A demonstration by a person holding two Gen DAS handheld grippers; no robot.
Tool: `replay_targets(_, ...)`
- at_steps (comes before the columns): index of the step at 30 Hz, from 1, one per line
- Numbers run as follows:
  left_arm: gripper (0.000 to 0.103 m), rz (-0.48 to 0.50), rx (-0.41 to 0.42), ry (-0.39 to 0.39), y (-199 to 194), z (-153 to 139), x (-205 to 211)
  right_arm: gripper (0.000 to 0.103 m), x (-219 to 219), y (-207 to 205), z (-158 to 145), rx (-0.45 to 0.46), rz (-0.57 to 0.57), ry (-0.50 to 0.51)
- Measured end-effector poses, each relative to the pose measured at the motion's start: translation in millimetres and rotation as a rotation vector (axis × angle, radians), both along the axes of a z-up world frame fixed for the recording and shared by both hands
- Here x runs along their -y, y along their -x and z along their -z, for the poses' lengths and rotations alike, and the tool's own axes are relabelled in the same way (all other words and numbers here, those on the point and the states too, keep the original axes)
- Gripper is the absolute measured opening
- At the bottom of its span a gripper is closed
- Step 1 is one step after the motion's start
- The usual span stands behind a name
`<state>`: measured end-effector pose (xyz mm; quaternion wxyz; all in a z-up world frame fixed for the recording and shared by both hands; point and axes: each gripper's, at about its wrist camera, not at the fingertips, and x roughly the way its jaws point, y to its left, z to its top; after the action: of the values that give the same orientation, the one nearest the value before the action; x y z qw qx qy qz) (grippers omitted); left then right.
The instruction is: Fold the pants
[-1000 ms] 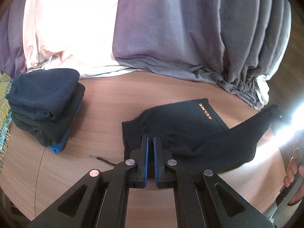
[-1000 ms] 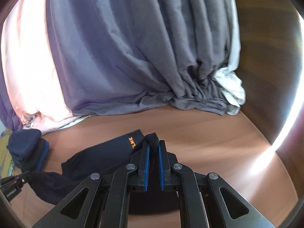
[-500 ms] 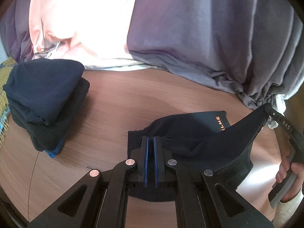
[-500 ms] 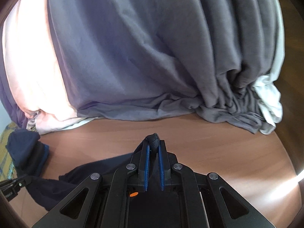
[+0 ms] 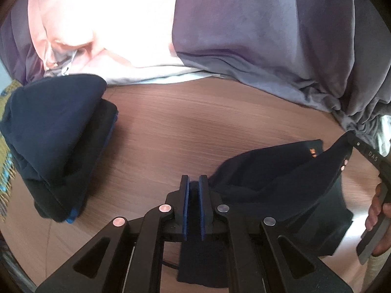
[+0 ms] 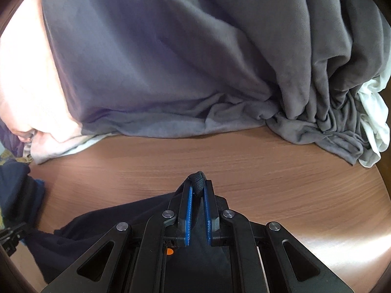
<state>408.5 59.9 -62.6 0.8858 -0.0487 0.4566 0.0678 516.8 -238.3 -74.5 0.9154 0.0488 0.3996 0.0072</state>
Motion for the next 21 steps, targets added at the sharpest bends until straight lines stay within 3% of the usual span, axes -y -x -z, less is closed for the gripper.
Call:
replay_targets(2,0.034,-0.006,0.026,-0.062,0,-5,0,0.01,1,-6,6,-0.014,0.002,-0.005)
replay_targets(3,0.038,0.0,0.054,-0.098,1,-10,2,0.01,1,-8,7,-0.017,0.003,-0.005)
replay_targets(6,0.038,0.112,0.103,-0.13,0,-22,9,0.01,1,-11,12,-0.027,0.009,-0.007)
replay_targets(14,0.038,0.624,0.035,0.013,-21,-22,53,0.01,12,-19,22,-0.074,0.036,-0.058)
replay_targets(21,0.038,0.761,-0.088,0.04,-42,10,79,0.01,24,-23,26,-0.092,0.06,-0.079)
